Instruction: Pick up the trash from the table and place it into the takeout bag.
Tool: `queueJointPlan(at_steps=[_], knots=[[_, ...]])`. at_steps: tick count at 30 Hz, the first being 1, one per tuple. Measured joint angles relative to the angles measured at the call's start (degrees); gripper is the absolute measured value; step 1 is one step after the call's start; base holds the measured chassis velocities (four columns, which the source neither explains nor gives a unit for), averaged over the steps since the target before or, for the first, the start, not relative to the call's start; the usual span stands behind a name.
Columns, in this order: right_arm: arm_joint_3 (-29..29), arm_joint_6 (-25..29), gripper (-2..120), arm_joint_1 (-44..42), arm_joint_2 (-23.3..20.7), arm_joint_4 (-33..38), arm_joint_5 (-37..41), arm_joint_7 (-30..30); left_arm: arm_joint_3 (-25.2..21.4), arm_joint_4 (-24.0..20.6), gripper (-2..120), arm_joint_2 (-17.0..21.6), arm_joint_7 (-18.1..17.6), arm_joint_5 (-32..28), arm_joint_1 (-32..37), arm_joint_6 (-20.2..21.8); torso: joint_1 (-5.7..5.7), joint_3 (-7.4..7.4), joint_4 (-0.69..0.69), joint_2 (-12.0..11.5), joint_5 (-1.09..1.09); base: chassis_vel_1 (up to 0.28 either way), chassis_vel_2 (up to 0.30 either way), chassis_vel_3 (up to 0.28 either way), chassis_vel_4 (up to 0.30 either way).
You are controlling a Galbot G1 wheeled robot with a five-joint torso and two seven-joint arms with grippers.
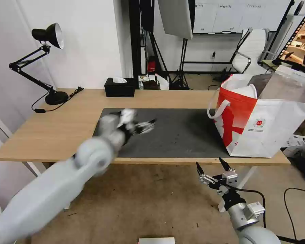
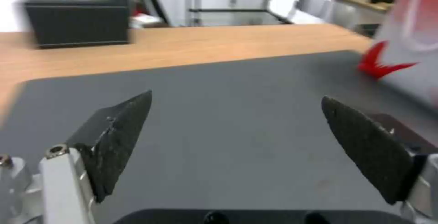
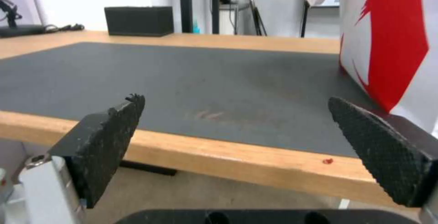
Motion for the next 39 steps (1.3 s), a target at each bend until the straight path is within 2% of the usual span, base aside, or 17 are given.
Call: queueJointPlan(at_steps=[2, 3, 5, 6, 7, 8, 9, 10, 12, 13, 15, 16, 19, 23, 27, 39], knots=[[0.0, 0.0, 100, 0.01, 0.01, 0.0, 0.0, 0.01, -5.33, -1.81, 100, -1.39, 0.63, 7.34, 8.9, -4.62, 0.0, -0.01, -0.03, 0.0, 0.02, 0.0, 0.0, 0.0, 0.0], [0.0, 0.0, 100, 0.01, 0.01, 0.0, 0.0, 0.01, -5.33, -1.81, 100, -1.39, 0.63, 7.34, 8.9, -4.62, 0.0, -0.01, -0.03, 0.0, 0.02, 0.0, 0.0, 0.0, 0.0], [0.0, 0.0, 100, 0.0, 0.0, 0.0, 0.0, 0.0, -10.61, -2.91, 100, -4.62, 1.74, 14.47, 17.1, -8.92, 0.0, 0.0, -0.04, -0.01, 0.02, 0.0, 0.0, 0.0, 0.0], [0.0, 0.0, 100, 0.0, 0.0, 0.0, 0.0, 0.0, -10.61, -2.91, 100, -4.62, 1.74, 14.47, 17.1, -8.92, 0.0, 0.0, -0.04, -0.01, 0.02, 0.0, 0.0, 0.0, 0.0], [0.0, 0.0, 100, 0.01, 0.0, 0.0, 0.0, -0.01, -13.02, -3.29, 100, -6.51, 2.54, 17.54, 21.03, -11.09, 0.01, 0.0, -0.04, -0.01, 0.04, 0.0, 0.0, 0.0, 0.0], [0.0, 0.0, 100, 0.0, 0.0, 0.0, 0.0, 0.0, -16.77, -3.47, 100, -9.72, 4.35, 22.59, 26.71, -15.16, 0.0, 0.0, -0.03, -0.01, 0.02, 0.0, 0.0, 0.0, 0.0], [0.0, 0.0, 100, 0.0, 0.0, 0.0, 0.0, 0.0, -18.62, -3.49, 100, -11.43, 5.37, 25.34, 29.26, -17.48, 0.0, 0.0, -0.01, -0.01, 0.02, 0.0, 0.0, 0.0, 0.0], [0.0, 0.0, 100, 0.0, 0.0, 0.0, 0.0, 0.0, -18.62, -3.49, 100, -11.43, 5.37, 25.34, 29.26, -17.48, 0.0, 0.0, -0.01, -0.01, 0.02, 0.0, 0.0, 0.0, 0.0], [0.0, 0.0, 100, 0.0, 0.0, 0.0, 0.0, 0.0, -22.65, -3.4, 100, -16.03, 7.69, 31.42, 35.04, -23.22, 0.0, 0.0, -0.03, -0.01, 0.03, 0.0, 0.0, 0.0, 0.0], [0.0, 0.0, 100, 0.0, 0.0, 0.0, 0.0, 0.0, -22.65, -3.4, 100, -16.03, 7.69, 31.42, 35.04, -23.22, 0.0, 0.0, -0.03, -0.01, 0.03, 0.0, 0.0, 0.0, 0.0], [0.0, 0.0, 100, 0.01, 0.0, 0.0, 0.0, 0.0, -25.35, -2.83, 100, -20.13, 9.3, 35.35, 39.1, -27.55, 0.01, 0.0, -0.03, -0.01, 0.05, 0.0, 0.0, 0.0, 0.0], [0.0, 0.0, 100, 0.01, 0.0, 0.0, 0.0, 0.0, -25.35, -2.83, 100, -20.13, 9.3, 35.35, 39.1, -27.55, 0.01, 0.0, -0.03, -0.01, 0.05, 0.0, 0.0, 0.0, 0.0], [0.0, 0.0, 100, 0.0, 0.0, 0.0, 0.0, 0.01, -26.97, -0.68, 100, -24.75, 11.33, 38.7, 42.44, -32.21, 0.01, 0.0, -0.02, -0.01, 0.04, 0.0, 0.0, 0.0, 0.0], [0.0, -0.01, 100, 0.0, 0.0, 0.0, 0.0, 0.01, -27.12, 0.77, 100, -27.53, 12.75, 41.52, 43.34, -34.69, 0.01, 0.0, -0.03, -0.01, 0.04, 0.0, 0.0, 0.0, 0.0], [0.0, 0.0, 100, 0.0, 0.0, 0.0, 0.0, 0.0, -26.23, 0.32, 100, -29.11, 13.11, 42.02, 43.7, -34.77, 0.02, 0.01, -0.03, -0.02, 0.03, 0.0, 0.0, 0.0, 0.0], [0.0, 0.0, 100, 0.0, 0.0, 0.0, 0.0, 0.01, -25.84, 0.05, 100, -29.32, 12.83, 41.79, 43.34, -34.19, 0.02, 0.01, -0.03, -0.02, 0.04, 0.0, 0.0, 0.0, 0.0]])
